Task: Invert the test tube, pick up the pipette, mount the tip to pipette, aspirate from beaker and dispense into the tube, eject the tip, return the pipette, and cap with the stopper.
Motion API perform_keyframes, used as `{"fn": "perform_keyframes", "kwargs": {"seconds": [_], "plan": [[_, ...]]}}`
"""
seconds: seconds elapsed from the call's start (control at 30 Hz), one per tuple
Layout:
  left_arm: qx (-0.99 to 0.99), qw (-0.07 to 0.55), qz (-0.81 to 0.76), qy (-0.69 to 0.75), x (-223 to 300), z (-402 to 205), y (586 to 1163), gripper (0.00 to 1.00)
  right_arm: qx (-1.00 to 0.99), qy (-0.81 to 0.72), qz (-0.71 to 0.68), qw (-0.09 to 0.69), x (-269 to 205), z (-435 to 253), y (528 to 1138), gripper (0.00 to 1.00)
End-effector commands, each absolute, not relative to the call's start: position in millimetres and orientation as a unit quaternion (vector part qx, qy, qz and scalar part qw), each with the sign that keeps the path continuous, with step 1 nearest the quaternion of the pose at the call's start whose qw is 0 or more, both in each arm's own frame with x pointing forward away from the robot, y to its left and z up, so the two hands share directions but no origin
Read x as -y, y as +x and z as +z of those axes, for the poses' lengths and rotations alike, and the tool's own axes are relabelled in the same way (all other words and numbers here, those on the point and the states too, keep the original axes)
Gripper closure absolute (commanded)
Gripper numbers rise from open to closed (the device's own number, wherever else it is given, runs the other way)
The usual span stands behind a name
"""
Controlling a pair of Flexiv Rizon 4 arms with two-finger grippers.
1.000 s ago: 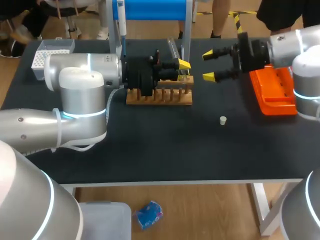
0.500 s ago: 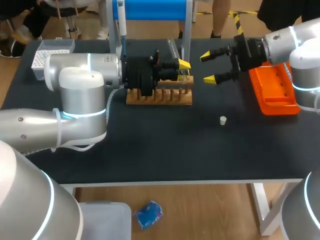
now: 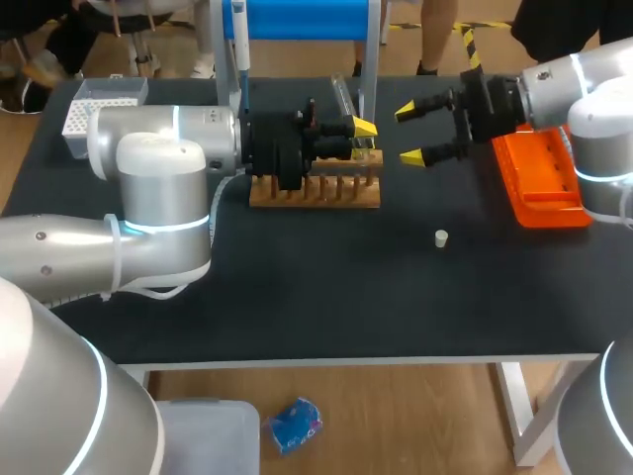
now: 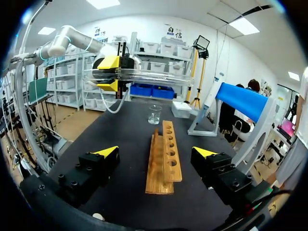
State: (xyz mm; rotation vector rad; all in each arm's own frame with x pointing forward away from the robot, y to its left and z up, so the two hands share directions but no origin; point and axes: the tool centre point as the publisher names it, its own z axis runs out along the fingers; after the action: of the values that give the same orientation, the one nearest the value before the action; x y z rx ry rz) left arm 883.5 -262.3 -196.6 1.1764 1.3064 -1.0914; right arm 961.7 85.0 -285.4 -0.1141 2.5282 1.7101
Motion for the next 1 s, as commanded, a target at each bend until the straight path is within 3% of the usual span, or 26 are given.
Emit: {"fn": "perform_keyframes", "kwargs": {"seconds": [0.03,0.33,0.53,1.0], "plan": [[-0.542,0.511,-0.453,0.489,263,-197,884,1.0,-0.827,-0.037,0.559,0.044,-84,-285,961,0.0],[-0.621,0.4,-0.527,0.42,254,-137,938,1.0,-0.827,-0.037,0.559,0.044,-84,-285,961,0.0],[-0.653,0.312,-0.61,0.322,252,-138,952,1.0,-0.827,-0.037,0.559,0.044,-84,-285,961,0.0],[-0.654,0.303,-0.631,0.286,248,-134,956,1.0,-0.827,-0.037,0.559,0.044,-84,-285,961,0.0]]}}
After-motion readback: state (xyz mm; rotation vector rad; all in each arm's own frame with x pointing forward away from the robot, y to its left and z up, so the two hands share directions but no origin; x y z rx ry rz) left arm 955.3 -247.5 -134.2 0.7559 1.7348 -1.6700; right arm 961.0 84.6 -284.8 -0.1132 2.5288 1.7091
